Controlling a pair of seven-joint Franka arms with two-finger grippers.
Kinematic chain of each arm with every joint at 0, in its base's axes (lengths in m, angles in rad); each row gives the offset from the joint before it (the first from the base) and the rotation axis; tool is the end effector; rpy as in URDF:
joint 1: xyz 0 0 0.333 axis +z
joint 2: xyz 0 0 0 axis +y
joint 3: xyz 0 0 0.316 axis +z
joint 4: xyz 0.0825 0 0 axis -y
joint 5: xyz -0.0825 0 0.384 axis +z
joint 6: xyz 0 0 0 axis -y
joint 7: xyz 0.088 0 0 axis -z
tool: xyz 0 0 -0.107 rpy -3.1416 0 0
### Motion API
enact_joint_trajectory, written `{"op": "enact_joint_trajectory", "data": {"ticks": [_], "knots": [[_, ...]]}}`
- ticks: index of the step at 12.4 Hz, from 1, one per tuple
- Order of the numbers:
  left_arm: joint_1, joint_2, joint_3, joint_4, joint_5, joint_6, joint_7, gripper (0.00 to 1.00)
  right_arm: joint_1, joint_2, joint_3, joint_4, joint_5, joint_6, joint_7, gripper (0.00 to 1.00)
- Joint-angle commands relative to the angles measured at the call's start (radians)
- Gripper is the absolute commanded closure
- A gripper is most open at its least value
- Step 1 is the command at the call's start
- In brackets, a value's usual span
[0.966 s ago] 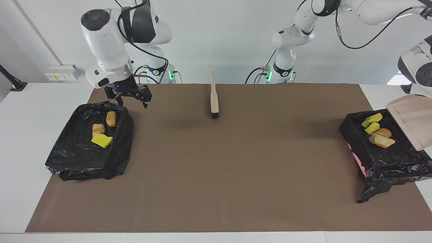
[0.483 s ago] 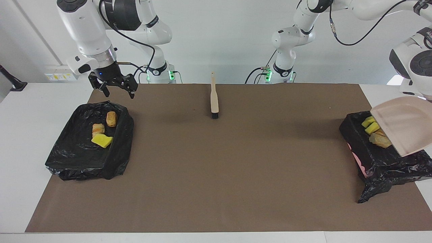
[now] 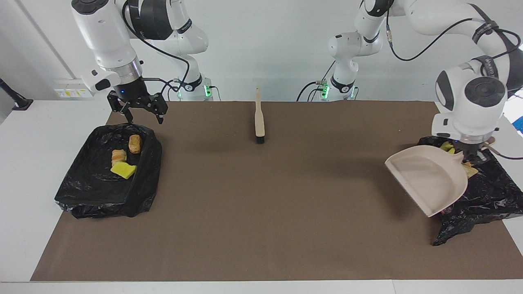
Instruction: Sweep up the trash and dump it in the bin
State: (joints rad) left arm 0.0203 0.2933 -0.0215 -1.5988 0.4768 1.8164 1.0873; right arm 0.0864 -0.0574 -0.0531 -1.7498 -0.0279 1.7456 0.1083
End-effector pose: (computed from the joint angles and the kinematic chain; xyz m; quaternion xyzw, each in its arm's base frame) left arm 0.6433 0.0384 0.4638 -0.7973 0.5594 0.1470 0.1726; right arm 0.5488 0.0150 0.5863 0.9989 -0.0354 0.0274 0.0104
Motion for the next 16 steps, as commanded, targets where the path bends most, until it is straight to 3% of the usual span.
{"op": "enact_joint_trajectory", "data": {"ticks": [1,3,10,16], "knots": [[-0.083,0.018,0.018,-0.012,-0.092,0.0,-0.201,1.0,-0.002,0.001,0.006,-0.002,0.006,0.015,-0.012,0.0],[-0.146,0.039,0.018,-0.012,-0.189,0.02,-0.369,1.0,-0.002,0.001,0.006,-0.002,0.008,0.015,-0.012,0.0],[-0.425,0.069,0.02,0.029,-0.368,0.023,-0.944,1.0,-0.001,-0.001,0.004,-0.002,0.006,0.015,-0.009,0.0],[-0.566,0.274,0.02,0.323,-0.472,0.014,-1.482,1.0,-0.007,-0.001,-0.002,0.0,0.01,0.015,-0.009,0.0]]}}
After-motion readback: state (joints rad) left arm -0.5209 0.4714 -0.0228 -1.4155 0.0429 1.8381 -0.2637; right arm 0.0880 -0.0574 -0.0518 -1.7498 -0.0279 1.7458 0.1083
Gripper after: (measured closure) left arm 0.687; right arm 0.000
